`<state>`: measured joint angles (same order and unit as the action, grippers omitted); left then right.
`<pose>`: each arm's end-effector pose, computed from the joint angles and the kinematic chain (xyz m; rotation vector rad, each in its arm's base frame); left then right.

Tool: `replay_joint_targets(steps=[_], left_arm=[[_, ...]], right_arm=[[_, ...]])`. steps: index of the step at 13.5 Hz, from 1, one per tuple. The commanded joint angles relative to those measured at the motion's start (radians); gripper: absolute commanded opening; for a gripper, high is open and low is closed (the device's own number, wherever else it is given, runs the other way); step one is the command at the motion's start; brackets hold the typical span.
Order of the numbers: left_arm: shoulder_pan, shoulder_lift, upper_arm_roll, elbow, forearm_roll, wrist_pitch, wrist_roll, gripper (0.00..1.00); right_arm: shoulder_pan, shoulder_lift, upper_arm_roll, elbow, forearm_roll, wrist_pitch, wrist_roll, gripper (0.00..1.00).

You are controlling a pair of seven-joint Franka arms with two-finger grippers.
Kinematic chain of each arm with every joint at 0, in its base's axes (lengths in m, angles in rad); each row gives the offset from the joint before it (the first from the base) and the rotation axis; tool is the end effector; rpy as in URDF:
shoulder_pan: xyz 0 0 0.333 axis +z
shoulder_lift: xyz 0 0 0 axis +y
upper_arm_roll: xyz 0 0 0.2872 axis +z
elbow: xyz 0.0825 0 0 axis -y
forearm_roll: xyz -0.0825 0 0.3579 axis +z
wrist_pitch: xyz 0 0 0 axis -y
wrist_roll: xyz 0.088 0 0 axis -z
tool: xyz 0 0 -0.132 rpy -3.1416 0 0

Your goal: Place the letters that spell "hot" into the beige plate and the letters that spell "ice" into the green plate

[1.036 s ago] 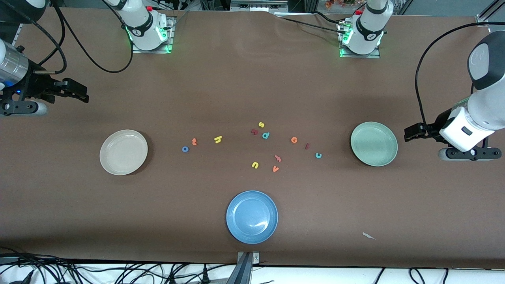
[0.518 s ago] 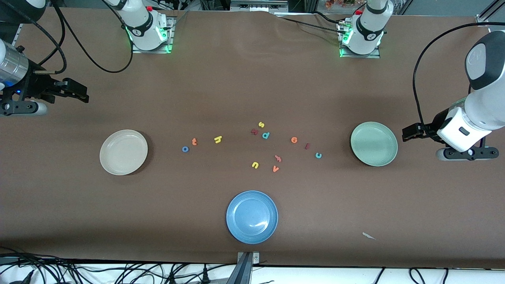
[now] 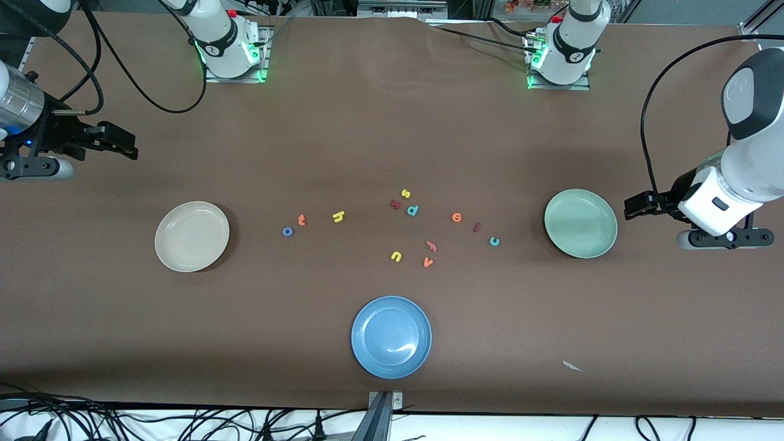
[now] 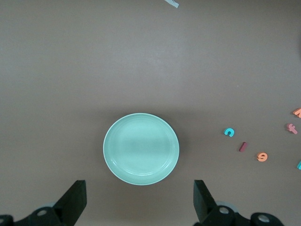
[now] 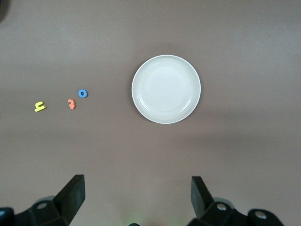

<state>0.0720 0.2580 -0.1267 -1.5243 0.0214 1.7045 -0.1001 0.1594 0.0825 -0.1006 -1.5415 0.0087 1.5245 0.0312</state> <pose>0.5971 -0.0236 0.4578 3.1331 0.0700 -0.1197 0.5409 0.0349 0.5359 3.1334 0.0431 -0.1552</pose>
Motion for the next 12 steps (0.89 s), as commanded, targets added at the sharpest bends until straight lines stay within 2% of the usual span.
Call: replay_joint_targets(steps=[1,12], left_arm=[[-0.001,-0.009,0.001,-0.01,-0.026,-0.003,-0.007,1.0],[-0.001,-0.011,0.001,-0.01,-0.026,-0.003,-0.007,1.0]], right_arm=[[-0.001,0.002,0.001,0.008,-0.003,-0.004,0.004,1.0],[-0.001,-0.003,-0.002,-0.006,0.002,-0.003,0.004,1.0]])
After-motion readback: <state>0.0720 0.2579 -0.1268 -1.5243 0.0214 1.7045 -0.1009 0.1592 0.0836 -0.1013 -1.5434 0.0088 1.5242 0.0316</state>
